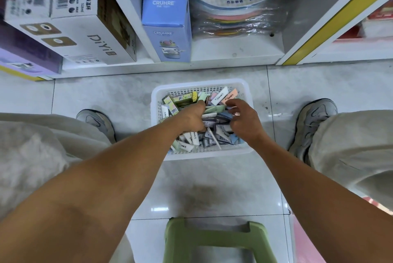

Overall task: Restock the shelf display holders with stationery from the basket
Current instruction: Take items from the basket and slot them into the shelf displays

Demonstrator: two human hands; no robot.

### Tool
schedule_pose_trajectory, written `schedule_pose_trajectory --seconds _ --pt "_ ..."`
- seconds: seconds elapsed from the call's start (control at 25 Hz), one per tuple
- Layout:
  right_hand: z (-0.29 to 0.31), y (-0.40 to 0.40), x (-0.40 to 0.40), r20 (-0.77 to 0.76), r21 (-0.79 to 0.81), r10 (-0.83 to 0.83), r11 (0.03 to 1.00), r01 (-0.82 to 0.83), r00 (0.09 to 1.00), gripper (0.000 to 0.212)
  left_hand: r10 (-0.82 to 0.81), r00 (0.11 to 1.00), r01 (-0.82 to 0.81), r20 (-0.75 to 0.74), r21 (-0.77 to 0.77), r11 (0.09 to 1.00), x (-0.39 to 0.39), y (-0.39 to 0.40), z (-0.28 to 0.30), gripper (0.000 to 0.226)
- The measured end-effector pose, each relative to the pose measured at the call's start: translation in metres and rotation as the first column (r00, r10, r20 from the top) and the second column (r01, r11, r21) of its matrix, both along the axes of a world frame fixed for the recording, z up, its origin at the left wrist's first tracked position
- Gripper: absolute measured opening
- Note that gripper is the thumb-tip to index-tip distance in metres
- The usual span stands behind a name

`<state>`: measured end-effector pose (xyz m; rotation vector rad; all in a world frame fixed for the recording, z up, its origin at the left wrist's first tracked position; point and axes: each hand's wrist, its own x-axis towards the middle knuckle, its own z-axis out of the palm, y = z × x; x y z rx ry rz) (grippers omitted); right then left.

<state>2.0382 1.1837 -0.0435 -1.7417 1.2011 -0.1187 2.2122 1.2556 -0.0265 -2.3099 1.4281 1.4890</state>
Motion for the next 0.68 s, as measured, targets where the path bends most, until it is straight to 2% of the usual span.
schedule_pose_trajectory --seconds 0.12,0.24,0.44,0.56,0.68 --pt "0.006 -0.003 0.003 -0.032 -0.029 0.007 1.000 -0.008 0.999 0.061 -0.025 1.000 0.026 0.008 -0.005 1.000 0.014 0.007 0.011 0.053" --pt "0.015 -0.005 0.005 -0.061 -0.062 0.040 0.997 -0.044 0.997 0.057 -0.006 1.000 0.006 0.016 -0.032 0.999 0.025 0.017 0.023 0.053" --pt "0.043 0.001 0.014 -0.014 -0.125 0.112 0.986 -0.113 0.994 0.050 0.135 0.990 -0.140 -0.047 -0.114 0.984 0.042 0.033 0.057 0.058" --pt "0.066 0.007 0.024 0.097 0.015 0.095 0.995 -0.097 0.991 0.051 0.249 0.951 -0.281 -0.181 -0.180 0.943 0.049 0.038 0.082 0.046" --pt "0.101 0.007 0.035 0.301 0.256 -0.083 0.967 0.003 0.950 0.057 0.316 0.898 -0.392 -0.306 -0.231 0.891 0.049 0.043 0.113 0.036"
